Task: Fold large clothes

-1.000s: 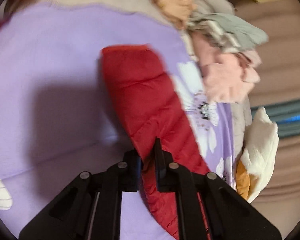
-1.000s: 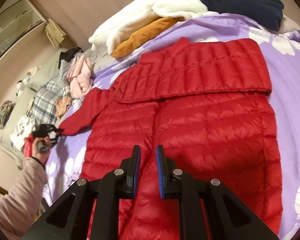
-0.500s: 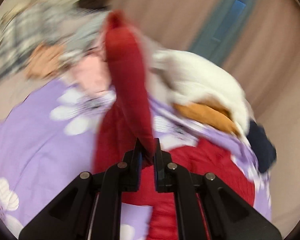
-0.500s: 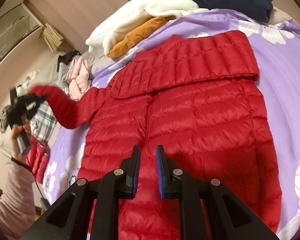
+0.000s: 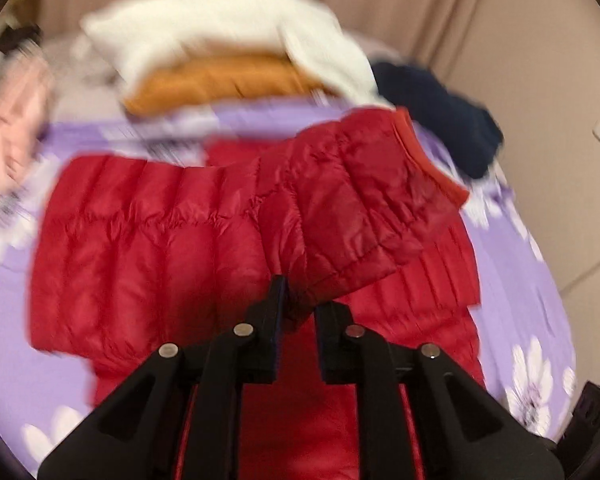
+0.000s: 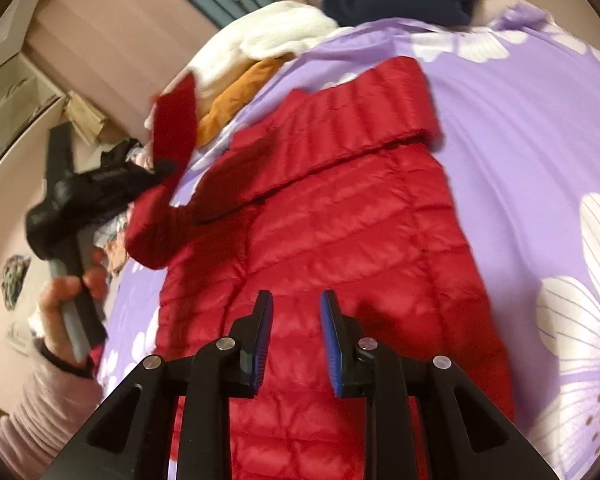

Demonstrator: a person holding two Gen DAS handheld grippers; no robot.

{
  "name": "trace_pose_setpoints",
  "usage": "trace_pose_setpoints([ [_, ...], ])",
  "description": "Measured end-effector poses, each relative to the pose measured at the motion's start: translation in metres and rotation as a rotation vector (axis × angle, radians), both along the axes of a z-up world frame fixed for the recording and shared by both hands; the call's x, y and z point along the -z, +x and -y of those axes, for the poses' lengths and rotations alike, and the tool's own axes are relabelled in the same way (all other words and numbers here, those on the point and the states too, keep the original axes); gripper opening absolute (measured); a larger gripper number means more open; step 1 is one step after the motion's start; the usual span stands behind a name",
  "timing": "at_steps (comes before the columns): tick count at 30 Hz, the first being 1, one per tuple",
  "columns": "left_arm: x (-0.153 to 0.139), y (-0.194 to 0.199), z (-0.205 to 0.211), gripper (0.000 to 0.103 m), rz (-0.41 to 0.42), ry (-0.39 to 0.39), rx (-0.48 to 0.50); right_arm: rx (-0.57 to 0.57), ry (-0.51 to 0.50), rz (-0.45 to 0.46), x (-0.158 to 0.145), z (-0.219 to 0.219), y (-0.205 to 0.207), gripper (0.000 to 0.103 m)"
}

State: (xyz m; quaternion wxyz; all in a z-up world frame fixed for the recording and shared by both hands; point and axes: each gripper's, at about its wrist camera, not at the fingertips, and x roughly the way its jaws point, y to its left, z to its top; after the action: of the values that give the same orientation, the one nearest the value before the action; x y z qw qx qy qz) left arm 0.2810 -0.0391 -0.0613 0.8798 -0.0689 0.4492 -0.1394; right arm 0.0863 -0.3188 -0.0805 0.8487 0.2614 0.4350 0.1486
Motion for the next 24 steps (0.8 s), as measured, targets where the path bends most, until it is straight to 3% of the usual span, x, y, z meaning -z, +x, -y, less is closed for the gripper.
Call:
trace_pose_setpoints([
  [1, 0.01, 0.002, 0.006, 0.018, -0.038, -0.009, 0.023, 0.012, 0.0, 0.001, 0.001, 0.001, 0.0, 0.024],
  [3, 0.027, 0.003, 0.017, 0.044, -0.102, 0.009, 0.055, 0.018, 0.006, -0.008, 0.003, 0.005, 0.001, 0.03],
  [7, 0.029, -0.014, 0.005, 0.064, -0.095, 0.01, 0.069, 0.016, 0.044, -0.009, 0.001, 0.006, 0.014, 0.036],
  [8, 0.029, -0.02, -0.003, 0.075, -0.095, 0.005, 0.064, 0.011, 0.056, 0.002, -0.002, 0.005, 0.022, 0.037],
  [11, 0.023, -0.045, -0.033, 0.078, -0.068, -0.037, 0.037, 0.006, 0.072, 0.035, -0.01, -0.001, 0.047, 0.037],
  [16, 0.029, -0.09, -0.088, 0.08, -0.035, 0.036, -0.094, 0.042, 0.083, 0.058, -0.013, -0.011, 0.103, 0.037],
  [23, 0.06, -0.144, -0.157, 0.081, -0.129, -0.025, -0.276, 0.086, 0.116, -0.078, 0.022, -0.015, 0.161, 0.037],
  [24, 0.065, -0.15, -0.163, 0.081, -0.146, -0.044, -0.293, 0.083, 0.146, -0.069, 0.024, -0.016, 0.16, 0.028],
])
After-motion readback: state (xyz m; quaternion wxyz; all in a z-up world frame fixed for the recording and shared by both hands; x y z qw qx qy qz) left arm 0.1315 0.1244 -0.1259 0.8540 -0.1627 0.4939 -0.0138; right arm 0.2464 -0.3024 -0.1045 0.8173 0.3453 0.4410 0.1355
